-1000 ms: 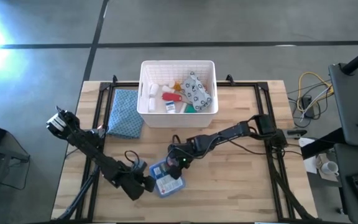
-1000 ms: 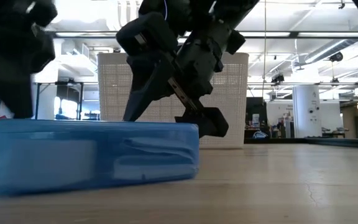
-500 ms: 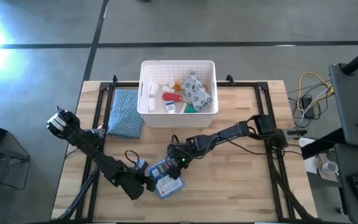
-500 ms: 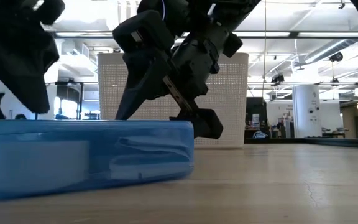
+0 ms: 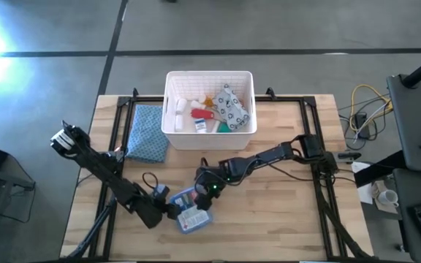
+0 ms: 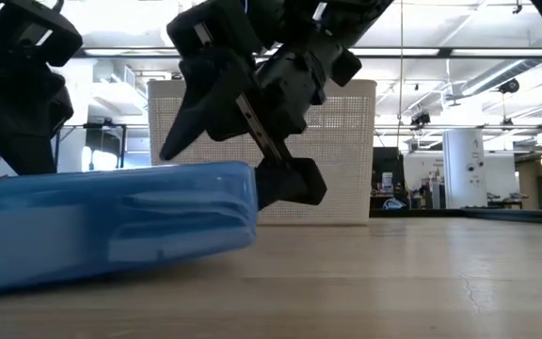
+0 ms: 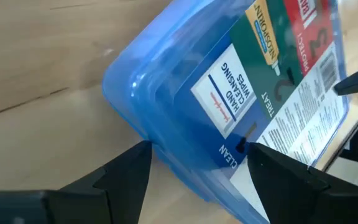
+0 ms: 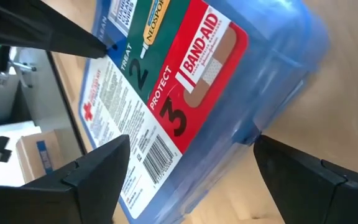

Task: Pick & place medical supplies in basket/bin
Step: Put the blue first aid kit in the white bin

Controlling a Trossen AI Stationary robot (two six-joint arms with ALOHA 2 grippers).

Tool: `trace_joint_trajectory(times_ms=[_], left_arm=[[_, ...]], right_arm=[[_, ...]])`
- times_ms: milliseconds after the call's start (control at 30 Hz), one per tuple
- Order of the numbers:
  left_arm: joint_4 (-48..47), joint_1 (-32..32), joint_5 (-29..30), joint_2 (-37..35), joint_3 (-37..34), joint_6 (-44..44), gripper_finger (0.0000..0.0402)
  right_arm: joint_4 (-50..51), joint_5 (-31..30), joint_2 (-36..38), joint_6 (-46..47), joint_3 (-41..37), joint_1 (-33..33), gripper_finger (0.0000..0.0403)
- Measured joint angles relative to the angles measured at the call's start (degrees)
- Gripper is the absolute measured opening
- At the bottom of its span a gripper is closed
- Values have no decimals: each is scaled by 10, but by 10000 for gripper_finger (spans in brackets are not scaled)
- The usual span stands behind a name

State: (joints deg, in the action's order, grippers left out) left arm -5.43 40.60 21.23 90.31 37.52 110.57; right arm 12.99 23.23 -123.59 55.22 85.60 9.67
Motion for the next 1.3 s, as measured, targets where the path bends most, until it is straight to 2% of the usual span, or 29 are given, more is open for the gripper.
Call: trace_joint_trajectory(times_ms=[267,667,933,1167,1300], left_arm=[[13,0,-30,0,-29,-1,246],[41,-1,-31,1,-59,1,246],[51,0,-29,9,-62,-1,236],[141,5,-33,54,-62,-2,215],[154,5,-37,73,-50,-2,213]], right_arm=[[-14,-7,7,6,1,0,329],[-10,-14,21,-6,1,-5,329],[-4,-37,5,16,-34,-13,329],[-75,-23,1,46,-69,-27,329],[-104,-20,0,60,-86,-32,329]])
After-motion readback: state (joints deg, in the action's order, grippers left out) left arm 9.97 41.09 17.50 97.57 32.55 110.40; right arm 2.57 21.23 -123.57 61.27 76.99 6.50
